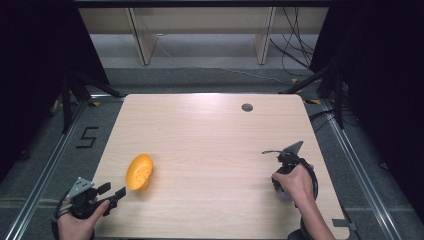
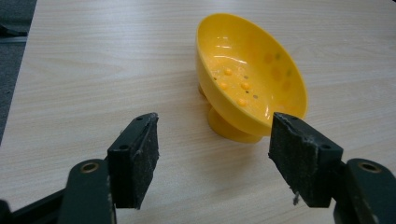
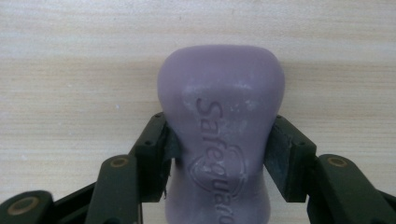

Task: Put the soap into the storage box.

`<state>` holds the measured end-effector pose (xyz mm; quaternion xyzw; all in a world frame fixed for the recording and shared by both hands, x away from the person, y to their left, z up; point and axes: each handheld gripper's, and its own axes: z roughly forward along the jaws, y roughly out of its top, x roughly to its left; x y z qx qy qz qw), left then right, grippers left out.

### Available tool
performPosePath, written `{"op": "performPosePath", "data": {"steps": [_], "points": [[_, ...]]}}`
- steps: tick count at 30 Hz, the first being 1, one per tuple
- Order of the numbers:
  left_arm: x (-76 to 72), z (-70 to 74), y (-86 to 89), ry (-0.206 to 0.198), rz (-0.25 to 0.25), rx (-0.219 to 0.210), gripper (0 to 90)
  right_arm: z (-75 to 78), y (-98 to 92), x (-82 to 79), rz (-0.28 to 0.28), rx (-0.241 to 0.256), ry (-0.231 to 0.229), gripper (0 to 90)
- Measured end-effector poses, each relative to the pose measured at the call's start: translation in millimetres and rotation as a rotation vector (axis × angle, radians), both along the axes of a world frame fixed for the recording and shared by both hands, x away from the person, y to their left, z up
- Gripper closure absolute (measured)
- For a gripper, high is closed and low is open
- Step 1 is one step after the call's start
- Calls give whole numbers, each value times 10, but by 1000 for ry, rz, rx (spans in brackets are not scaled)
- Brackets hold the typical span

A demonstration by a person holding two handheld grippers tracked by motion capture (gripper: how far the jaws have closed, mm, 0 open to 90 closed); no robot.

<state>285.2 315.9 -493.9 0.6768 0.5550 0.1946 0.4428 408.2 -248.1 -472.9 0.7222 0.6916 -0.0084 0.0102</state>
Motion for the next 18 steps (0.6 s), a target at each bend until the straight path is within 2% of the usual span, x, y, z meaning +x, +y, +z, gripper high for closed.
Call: {"op": "performPosePath", "data": {"steps": [2, 4, 5, 6, 7, 8, 9, 10, 11, 12, 13, 14, 15, 18], "points": [[0, -1, -1, -3, 1, 0, 323, -11, 4, -12, 19, -8, -15, 483], [-2, 1, 2, 1, 0, 3, 323, -7, -9, -10, 38, -5, -9, 485], [-3, 2, 2, 3, 2, 5, 323, -1, 14, -7, 4, 37, -6, 486], [-1, -2, 1, 1, 2, 3, 323, 15, 24, -6, -2, 53, 1, 488], [1, -3, 5, 3, -3, 1, 323, 21, 22, -4, -9, 45, 7, 488], [2, -4, 5, 3, -2, 1, 323, 17, 11, -12, -2, 69, -12, 489], [2, -4, 4, 2, -2, 2, 323, 44, 21, -13, -8, 46, -5, 490], [2, -4, 4, 2, -2, 2, 323, 56, 17, -17, 2, 42, -16, 491], [2, -5, 4, 2, -3, 4, 323, 79, 4, -15, 9, 67, -9, 492], [1, -5, 2, 0, 0, 5, 323, 90, -2, -23, 28, 49, -27, 492], [1, -5, 3, 0, 0, 5, 323, 80, -17, -44, 58, 64, -63, 493], [1, -5, 2, 0, 0, 4, 323, 114, -43, -41, 94, 78, -38, 493], [0, -5, 2, -1, 1, 4, 323, 124, -9, -49, 77, 46, -51, 494], [0, -5, 4, -1, 1, 4, 323, 128, -19, -57, 109, 46, -49, 496]]}}
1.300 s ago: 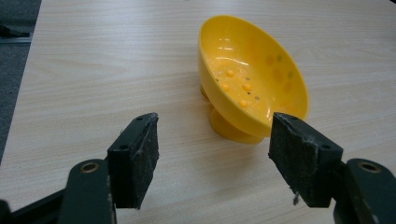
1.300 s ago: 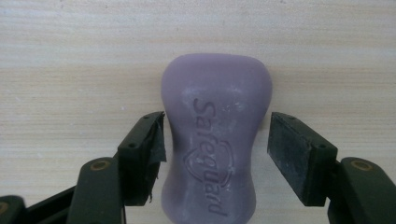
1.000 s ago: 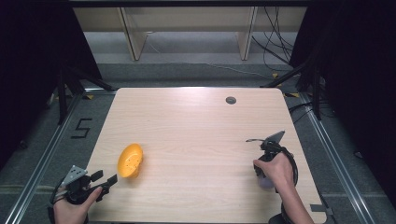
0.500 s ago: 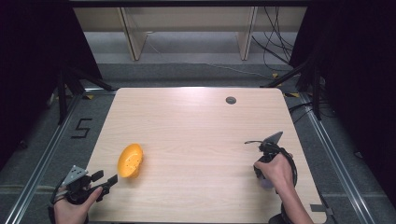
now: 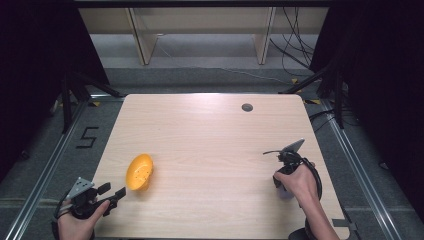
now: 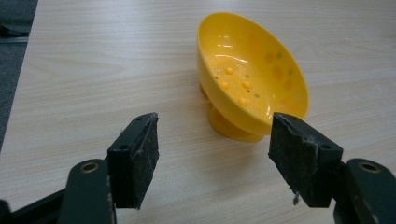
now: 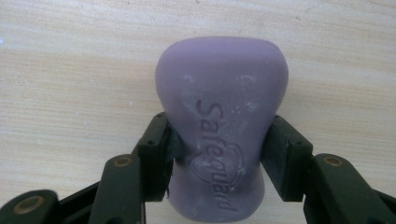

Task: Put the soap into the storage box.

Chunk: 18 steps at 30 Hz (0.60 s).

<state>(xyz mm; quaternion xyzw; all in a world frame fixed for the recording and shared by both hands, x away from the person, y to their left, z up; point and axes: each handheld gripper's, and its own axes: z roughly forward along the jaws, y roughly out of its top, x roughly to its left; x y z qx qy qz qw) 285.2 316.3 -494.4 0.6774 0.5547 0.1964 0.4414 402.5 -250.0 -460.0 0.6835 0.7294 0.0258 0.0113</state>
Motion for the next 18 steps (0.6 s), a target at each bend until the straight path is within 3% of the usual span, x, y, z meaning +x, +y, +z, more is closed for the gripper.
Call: {"op": "performPosePath", "data": {"steps": [5, 6, 7, 10, 14, 17, 18], "points": [[2, -4, 9, -3, -4, 0, 323, 18, -7, -7, 23, 1, -33, 498], [-4, 1, 8, 4, 4, 11, 322, 39, 34, -5, -24, 4, -83, 499], [2, -7, 10, -4, -2, 2, 322, 51, 35, -2, -29, 3, -84, 499], [1, -5, 10, -7, -1, 2, 321, 82, 40, -21, 0, 7, -117, 500], [-1, -2, 6, -7, 3, 1, 321, 169, 48, -69, 49, 26, -215, 500], [-4, 4, 3, -13, 7, -5, 321, 234, 62, -97, 79, 26, -254, 501], [-13, 22, 6, -11, 11, 13, 321, 253, 69, -107, 93, 24, -265, 500]]}}
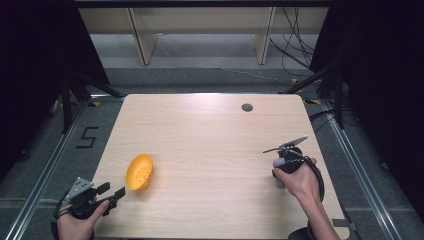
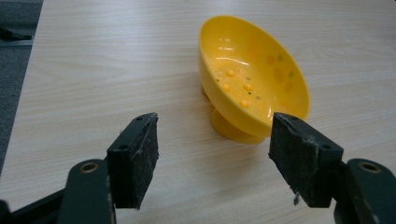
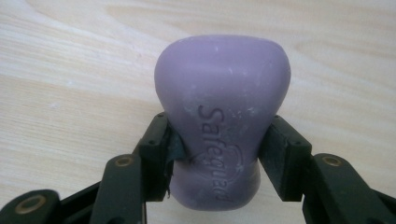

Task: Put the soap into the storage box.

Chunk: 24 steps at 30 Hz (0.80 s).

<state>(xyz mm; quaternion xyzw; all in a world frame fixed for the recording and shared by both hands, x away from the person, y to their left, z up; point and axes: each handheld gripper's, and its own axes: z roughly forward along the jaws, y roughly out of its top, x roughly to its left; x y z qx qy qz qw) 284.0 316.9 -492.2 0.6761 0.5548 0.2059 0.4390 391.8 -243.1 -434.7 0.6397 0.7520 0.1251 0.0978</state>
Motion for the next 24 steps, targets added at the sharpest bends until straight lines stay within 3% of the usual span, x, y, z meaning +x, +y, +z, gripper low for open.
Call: {"op": "performPosePath", "data": {"steps": [2, 3, 5, 6, 7, 8, 13, 15, 16, 21, 24], "points": [[0, 3, 0, -14, 1, -11, 322, 30, 30, -19, -2, 7, -43, 500], [0, 3, 0, -14, 1, -11, 322, 30, 30, -19, -2, 7, -43, 500], [-1, 8, 5, -21, 1, -10, 323, 69, 52, -57, 56, 0, -118, 500], [-1, 8, 5, -21, 1, -10, 323, 81, 61, -72, 62, -1, -133, 501], [-2, 12, 3, -24, 5, -13, 323, 85, 50, -82, 117, -5, -178, 500], [-3, 13, 7, -25, 3, -10, 323, 91, 60, -92, 124, -6, -196, 500], [-4, 14, 3, -29, 4, -15, 324, 107, 99, -161, 215, 23, -276, 500], [-3, 14, 3, -30, 3, -15, 324, 109, 105, -177, 224, 20, -293, 500], [-2, 14, 2, -31, 2, -15, 324, 106, 125, -204, 249, 19, -330, 500], [-4, 17, -3, -30, 7, -15, 324, 115, 169, -267, 274, 31, -366, 500], [-3, 18, 0, -31, 2, -16, 325, 131, 197, -301, 299, 31, -421, 500]]}}
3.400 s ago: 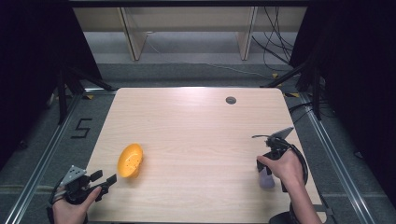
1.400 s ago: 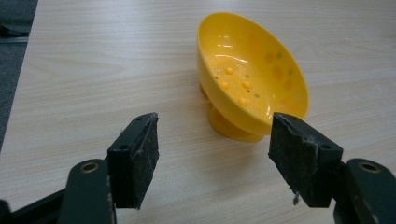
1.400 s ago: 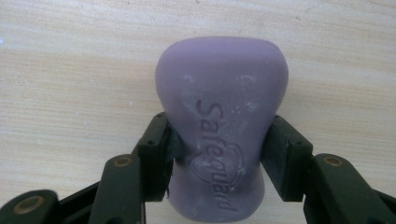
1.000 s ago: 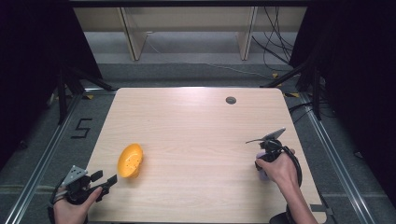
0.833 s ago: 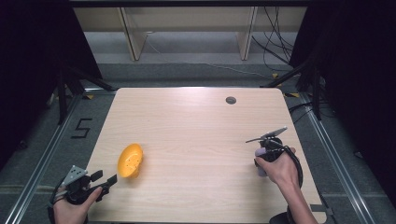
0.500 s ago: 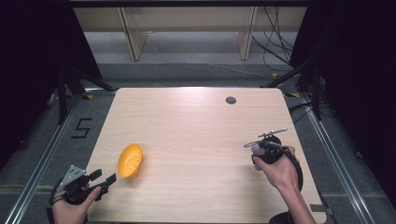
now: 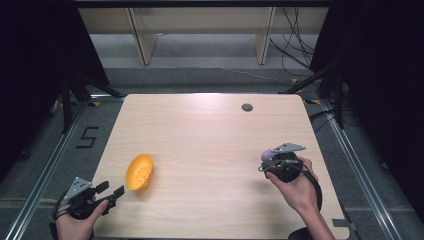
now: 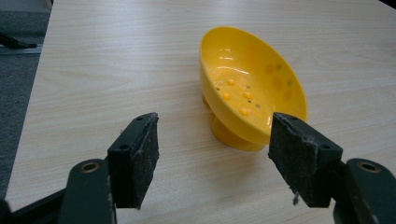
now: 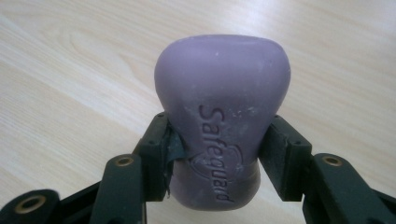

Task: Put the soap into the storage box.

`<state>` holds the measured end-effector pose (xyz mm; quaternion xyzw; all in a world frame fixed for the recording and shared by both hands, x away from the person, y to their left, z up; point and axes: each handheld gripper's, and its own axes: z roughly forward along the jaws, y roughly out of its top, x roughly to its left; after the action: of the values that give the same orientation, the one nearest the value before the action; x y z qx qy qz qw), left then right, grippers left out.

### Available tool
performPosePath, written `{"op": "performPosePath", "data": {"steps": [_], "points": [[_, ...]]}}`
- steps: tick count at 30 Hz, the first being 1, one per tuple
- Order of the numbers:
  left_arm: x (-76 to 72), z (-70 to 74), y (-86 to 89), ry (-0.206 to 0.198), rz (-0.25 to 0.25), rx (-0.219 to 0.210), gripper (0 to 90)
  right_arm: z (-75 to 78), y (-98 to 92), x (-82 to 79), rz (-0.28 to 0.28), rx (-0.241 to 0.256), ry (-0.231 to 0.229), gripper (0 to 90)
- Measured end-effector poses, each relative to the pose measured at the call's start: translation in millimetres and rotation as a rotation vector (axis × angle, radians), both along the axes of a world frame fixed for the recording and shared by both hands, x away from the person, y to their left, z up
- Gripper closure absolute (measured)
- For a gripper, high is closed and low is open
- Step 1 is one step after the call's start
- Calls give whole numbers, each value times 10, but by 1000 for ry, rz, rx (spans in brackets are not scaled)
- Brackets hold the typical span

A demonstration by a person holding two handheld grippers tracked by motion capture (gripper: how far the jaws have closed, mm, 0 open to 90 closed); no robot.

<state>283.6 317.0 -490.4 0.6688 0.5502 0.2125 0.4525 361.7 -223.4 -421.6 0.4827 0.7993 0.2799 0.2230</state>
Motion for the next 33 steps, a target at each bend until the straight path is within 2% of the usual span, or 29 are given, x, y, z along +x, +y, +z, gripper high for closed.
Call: {"op": "performPosePath", "data": {"steps": [3, 4, 5, 6, 7, 8, 9, 11, 18, 20, 22, 24, 27, 28, 29, 32, 33], "points": [[0, 1, -1, -5, -2, 1, 325, 21, 45, -33, 23, -8, -53, 500], [0, 3, -2, -5, -2, 1, 325, 23, 50, -33, 47, -35, -77, 501], [0, 2, -4, -9, -1, 0, 325, 29, 79, -51, 45, -33, -84, 500], [-3, 6, -8, -10, 4, 3, 325, 30, 87, -52, 68, -55, -108, 500], [-2, 8, -7, -12, 1, 4, 326, 41, 108, -68, 74, -66, -99, 500], [-4, 10, -10, -11, 4, 3, 326, 31, 118, -65, 96, -86, -134, 500], [-4, 13, -11, -11, 4, 3, 326, 39, 147, -79, 98, -82, -123, 500], [-2, 16, -13, -18, 3, 0, 326, 35, 175, -79, 135, -111, -146, 500], [-2, 65, -20, -30, -5, 7, 327, 44, 287, -118, 194, -215, -220, 500], [-5, 92, -42, -40, -12, 14, 327, 36, 315, -121, 215, -220, -223, 500], [-7, 105, -56, -45, -14, 11, 327, 41, 337, -135, 211, -237, -250, 500], [-8, 140, -79, -49, -18, 13, 327, 46, 344, -143, 210, -242, -252, 500], [15, 226, -150, -75, -52, 5, 326, 55, 394, -177, 226, -275, -283, 500], [18, 259, -179, -81, -56, 3, 327, 45, 409, -188, 231, -289, -310, 500], [25, 290, -208, -87, -69, 2, 327, 52, 421, -202, 243, -304, -307, 500], [43, 384, -310, -99, -111, -2, 327, 38, 477, -246, 265, -356, -351, 500], [50, 412, -350, -100, -127, -6, 327, 37, 492, -259, 267, -368, -353, 500]]}}
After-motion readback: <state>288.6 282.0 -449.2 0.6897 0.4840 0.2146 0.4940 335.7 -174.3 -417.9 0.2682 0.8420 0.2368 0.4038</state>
